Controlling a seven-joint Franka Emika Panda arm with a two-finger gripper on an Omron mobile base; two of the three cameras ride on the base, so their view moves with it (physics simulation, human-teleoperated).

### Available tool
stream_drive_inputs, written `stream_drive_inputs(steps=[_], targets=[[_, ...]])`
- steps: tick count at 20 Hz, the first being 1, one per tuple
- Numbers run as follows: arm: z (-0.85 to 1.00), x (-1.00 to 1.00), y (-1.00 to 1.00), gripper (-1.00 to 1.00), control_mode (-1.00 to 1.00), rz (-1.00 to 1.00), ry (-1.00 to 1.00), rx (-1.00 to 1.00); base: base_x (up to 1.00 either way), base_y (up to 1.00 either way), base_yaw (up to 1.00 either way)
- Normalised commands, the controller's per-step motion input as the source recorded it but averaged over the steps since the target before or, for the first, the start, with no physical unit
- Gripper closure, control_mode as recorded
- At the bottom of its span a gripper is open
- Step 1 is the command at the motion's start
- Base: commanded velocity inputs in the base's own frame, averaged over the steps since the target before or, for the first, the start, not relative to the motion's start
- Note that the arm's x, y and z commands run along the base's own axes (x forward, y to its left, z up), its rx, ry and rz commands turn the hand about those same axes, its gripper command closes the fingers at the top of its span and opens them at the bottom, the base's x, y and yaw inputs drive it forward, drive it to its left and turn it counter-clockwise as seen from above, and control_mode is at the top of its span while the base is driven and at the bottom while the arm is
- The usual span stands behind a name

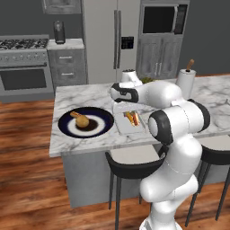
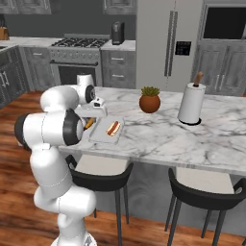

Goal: Place one cooked food and one vegetable from the large plate to each tupperware container.

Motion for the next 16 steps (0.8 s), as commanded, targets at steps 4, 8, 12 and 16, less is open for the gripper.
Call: stream_drive_inputs(steps=[4, 8, 12, 16], targets=[[-0.08, 0.14, -0.04, 1.0, -1.0, -0.59, 0.0, 0.1, 0.0, 0.0, 0.0], [-0.22, 0.42, 0.1, 1.0, -1.0, -0.26, -0.02, 0.11, 0.0, 0.0, 0.0], [-0.33, 0.31, 0.09, 1.0, -1.0, 0.01, -0.17, 0.02, 0.0, 0.0, 0.0], [-0.12, 0.6, -0.13, 1.0, -1.0, 0.14, -0.11, 0.0, 0.0, 0.0, 0.0]])
